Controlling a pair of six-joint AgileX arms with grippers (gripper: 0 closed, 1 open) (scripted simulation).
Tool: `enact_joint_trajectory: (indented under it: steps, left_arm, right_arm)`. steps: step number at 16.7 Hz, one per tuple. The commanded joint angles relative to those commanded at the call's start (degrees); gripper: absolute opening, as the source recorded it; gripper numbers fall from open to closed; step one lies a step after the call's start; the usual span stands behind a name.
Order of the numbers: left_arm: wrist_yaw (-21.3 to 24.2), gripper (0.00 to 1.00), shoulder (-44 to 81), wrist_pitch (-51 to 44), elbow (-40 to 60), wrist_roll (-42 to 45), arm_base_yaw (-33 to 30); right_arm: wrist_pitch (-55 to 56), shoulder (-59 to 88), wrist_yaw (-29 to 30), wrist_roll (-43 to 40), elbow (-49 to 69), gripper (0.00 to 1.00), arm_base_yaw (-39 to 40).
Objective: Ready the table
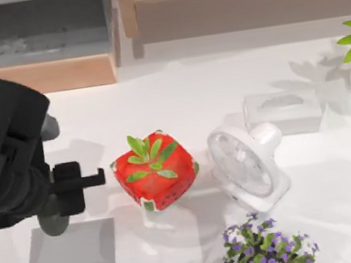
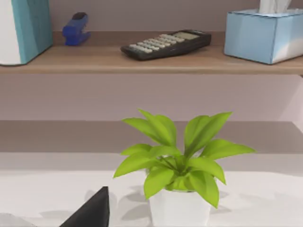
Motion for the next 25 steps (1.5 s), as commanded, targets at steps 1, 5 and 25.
enact_joint_trajectory:
  steps: [1, 5, 25]
  left_arm:
    - [-0.3, 0.0, -0.6, 0.6, 0.4, 0.1, 0.2]
    - [-1.2, 0.0, -1.7, 2.5, 1.5, 0.2, 0.5]
    - [3.4, 0.0, 9.0, -2.1, -4.3, -0.6, -3.4]
  right_arm:
    - [0.0, 0.0, 0.0, 0.0, 0.0, 1.0, 0.0]
    - [0.0, 0.0, 0.0, 0.0, 0.0, 1.0, 0.0]
    - [0.0, 0.0, 0.0, 0.0, 0.0, 1.0, 0.0]
